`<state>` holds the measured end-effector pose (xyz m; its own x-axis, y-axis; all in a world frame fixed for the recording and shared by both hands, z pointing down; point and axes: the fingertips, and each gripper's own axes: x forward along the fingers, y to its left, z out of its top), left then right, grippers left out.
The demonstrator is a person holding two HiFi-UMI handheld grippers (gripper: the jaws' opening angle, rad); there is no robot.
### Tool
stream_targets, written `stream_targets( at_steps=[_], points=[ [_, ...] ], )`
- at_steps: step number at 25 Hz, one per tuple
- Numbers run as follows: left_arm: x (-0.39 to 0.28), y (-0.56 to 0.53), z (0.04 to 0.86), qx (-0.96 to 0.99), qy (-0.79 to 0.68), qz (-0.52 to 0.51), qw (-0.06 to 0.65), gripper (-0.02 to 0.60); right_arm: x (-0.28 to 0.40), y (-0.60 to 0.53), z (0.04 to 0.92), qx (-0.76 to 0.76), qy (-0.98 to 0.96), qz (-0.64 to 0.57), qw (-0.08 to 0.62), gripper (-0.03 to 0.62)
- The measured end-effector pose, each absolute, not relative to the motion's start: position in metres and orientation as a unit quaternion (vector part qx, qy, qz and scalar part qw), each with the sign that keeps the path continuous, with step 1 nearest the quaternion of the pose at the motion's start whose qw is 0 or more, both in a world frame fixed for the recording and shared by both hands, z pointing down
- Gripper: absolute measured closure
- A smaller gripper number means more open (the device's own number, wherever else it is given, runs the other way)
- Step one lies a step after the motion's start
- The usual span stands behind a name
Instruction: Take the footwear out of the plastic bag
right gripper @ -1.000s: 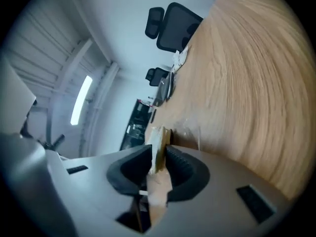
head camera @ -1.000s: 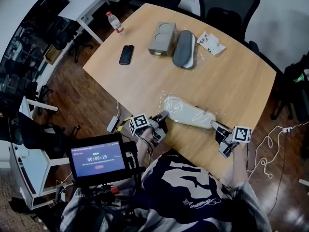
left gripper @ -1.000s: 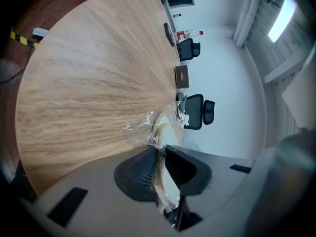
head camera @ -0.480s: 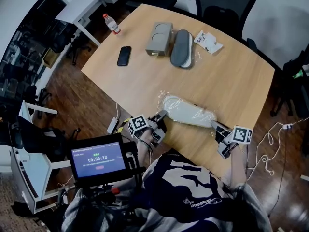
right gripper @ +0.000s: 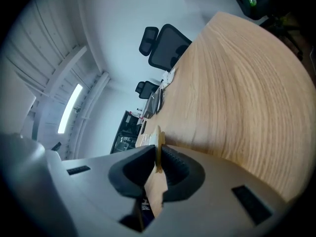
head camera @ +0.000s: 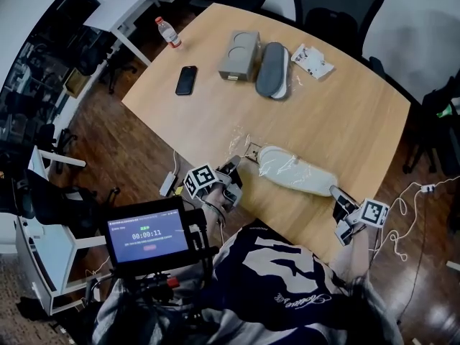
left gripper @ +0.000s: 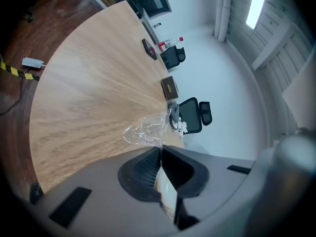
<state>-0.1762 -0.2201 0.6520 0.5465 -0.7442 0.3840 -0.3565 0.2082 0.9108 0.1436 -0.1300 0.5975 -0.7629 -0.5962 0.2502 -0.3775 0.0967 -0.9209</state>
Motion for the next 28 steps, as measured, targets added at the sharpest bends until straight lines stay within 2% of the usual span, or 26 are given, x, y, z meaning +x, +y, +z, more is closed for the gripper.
stream_targets(
  at_steps=[3,7,12,23,28],
  points=[
    [-0.17,-0.219,0.651,0.634,-0.486,-0.096,0.594,0.572,0.154,-0.123,0.597,-0.378,0.722,-0.576,0.061,0.556],
    [-0.16,-0.221,0.642,0.688,-0.529,0.032,0.495,0.572,0.167,-0.117,0.601,-0.447,0.698,-0.559,-0.006,0.556],
    [-0.154,-0.226,0.634,0.714,-0.562,0.12,0.401,0.573,0.176,-0.115,0.602,-0.481,0.693,-0.535,-0.04,0.555],
    [-0.177,-0.226,0.648,0.656,-0.645,0.146,0.364,0.572,0.178,-0.115,0.58,-0.501,0.718,-0.479,-0.06,0.559],
    [-0.193,-0.232,0.65,0.636,-0.665,0.125,0.372,0.572,0.192,-0.101,0.581,-0.514,0.691,-0.507,-0.038,0.562]
  ],
)
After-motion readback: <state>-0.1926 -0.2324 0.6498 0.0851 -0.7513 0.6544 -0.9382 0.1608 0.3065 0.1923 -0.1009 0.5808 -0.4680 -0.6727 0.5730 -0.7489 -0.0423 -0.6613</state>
